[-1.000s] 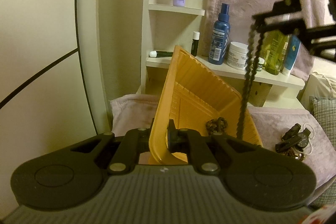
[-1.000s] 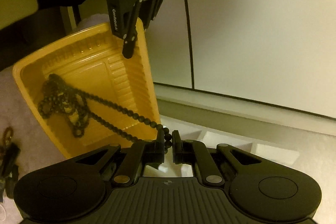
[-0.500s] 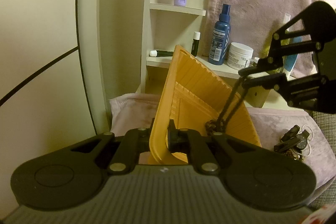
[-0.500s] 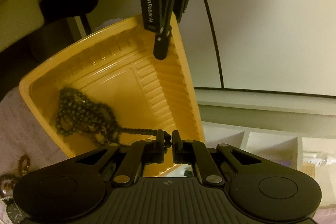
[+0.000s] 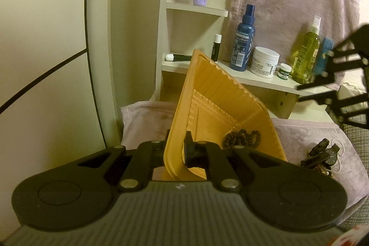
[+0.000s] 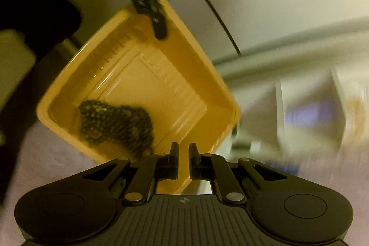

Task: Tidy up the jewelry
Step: 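Lift the long necklace high and lower it into the orange tray, then open the right gripper and return it over the jewelry pile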

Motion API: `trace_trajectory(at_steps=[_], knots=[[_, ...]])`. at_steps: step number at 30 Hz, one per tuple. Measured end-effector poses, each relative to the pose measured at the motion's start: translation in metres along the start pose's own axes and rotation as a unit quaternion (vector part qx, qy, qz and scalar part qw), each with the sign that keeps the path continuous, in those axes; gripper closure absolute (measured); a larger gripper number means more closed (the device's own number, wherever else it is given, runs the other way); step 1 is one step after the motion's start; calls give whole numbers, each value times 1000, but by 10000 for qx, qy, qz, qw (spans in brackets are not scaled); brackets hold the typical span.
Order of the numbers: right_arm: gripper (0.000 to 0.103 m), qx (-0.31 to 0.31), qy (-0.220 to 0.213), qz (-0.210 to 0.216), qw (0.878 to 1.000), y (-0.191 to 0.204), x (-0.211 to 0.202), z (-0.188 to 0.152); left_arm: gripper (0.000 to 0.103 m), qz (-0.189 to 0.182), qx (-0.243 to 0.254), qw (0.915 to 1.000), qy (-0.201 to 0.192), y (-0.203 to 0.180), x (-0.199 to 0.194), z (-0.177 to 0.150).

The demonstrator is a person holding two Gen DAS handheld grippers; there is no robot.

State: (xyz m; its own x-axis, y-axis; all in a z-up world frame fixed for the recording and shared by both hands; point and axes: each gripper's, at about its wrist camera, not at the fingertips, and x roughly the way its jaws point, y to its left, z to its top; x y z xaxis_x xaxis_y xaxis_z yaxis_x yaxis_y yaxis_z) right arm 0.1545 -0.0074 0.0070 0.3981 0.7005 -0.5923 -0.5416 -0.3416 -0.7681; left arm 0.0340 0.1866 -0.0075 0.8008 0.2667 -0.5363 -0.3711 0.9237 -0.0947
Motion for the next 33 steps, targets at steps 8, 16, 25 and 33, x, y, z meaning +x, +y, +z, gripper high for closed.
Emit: trace_trajectory(at_steps=[8,16,25,33], knots=[[96,3075,631,-417,9485,16,-35,-63,96,41,11,10000,21,-3,-1,0],[96,5651,871,-1040,8138,60,-77,-124,96,91,23,9999,44,-8,-1,0],[95,6946,853,-1355,7013,109,-92,-152,96,96,47,9999,75,-8,-2,-1],[69,7464,868,-1664,6385,127,-86,-171,96,109,29,9999,90,-10,-3,-1]])
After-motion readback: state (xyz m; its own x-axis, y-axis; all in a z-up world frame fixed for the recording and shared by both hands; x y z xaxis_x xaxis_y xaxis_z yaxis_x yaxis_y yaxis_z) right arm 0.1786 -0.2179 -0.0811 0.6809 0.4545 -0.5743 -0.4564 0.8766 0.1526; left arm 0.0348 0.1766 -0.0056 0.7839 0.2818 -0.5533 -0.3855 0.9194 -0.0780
